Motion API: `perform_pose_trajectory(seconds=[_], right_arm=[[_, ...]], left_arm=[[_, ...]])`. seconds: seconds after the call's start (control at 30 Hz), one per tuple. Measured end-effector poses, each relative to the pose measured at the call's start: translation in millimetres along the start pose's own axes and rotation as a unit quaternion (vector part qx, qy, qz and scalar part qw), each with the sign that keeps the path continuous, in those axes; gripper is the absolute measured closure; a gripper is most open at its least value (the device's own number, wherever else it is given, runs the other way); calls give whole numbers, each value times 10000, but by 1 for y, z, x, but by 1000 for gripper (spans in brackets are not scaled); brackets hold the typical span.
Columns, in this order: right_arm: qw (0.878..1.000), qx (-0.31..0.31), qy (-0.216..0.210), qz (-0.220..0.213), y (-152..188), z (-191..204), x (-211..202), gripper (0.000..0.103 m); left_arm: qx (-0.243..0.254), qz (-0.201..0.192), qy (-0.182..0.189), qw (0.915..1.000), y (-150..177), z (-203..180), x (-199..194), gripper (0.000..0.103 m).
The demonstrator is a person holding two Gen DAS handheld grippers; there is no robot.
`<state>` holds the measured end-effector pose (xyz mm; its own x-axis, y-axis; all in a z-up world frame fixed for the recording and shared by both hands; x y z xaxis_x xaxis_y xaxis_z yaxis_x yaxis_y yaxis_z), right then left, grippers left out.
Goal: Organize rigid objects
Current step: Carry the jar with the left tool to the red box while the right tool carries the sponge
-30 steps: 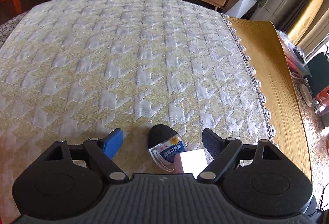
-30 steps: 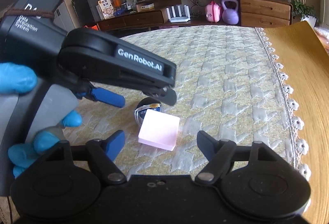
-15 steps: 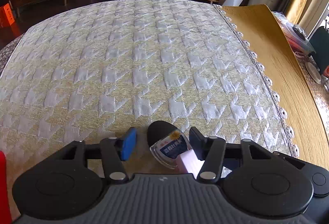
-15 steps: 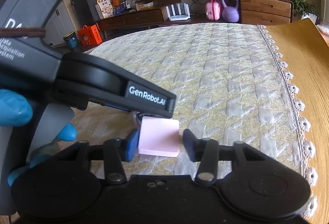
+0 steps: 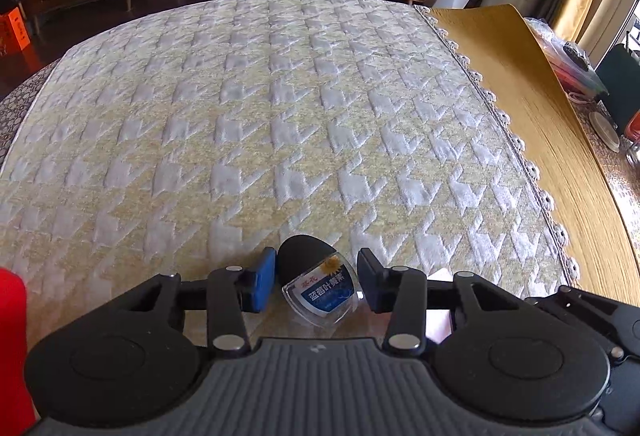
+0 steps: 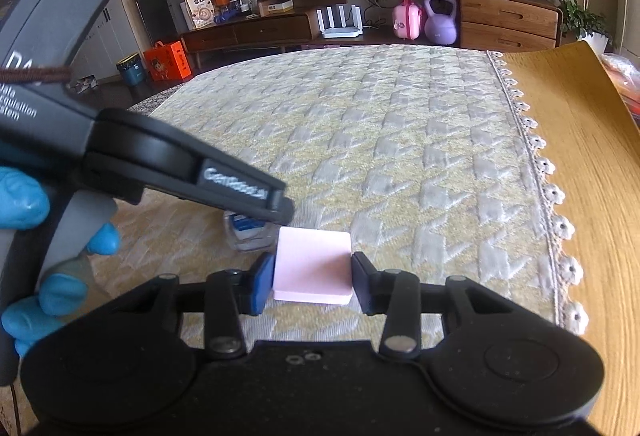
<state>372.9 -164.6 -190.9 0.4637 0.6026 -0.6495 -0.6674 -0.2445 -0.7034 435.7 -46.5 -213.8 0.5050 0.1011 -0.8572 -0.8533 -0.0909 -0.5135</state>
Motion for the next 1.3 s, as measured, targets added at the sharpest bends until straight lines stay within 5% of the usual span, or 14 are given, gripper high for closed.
perform_pose_trajectory(seconds=[0.8, 1.3], right_arm=[[9989, -463, -85, -30, 12, 71, -61, 62], [9958, -841, -342, -114, 0, 142, -73, 62]], left_arm=[[-395, -155, 308, 9986, 57, 62, -80, 62], [-777, -351, 330, 9958, 88, 133, -138, 62]])
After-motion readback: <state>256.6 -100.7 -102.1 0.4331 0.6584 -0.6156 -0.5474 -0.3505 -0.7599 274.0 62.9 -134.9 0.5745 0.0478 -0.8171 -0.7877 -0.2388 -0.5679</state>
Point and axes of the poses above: each gripper's, at about its wrist camera, not at the fingertips, and x roughly the way its jaws point, z to its left, y to its underside, the point moved 9 cm from there along x, roughly the way its jaws point, and after that the axes turned 10 degrees about -y, right-handed, at the moved point
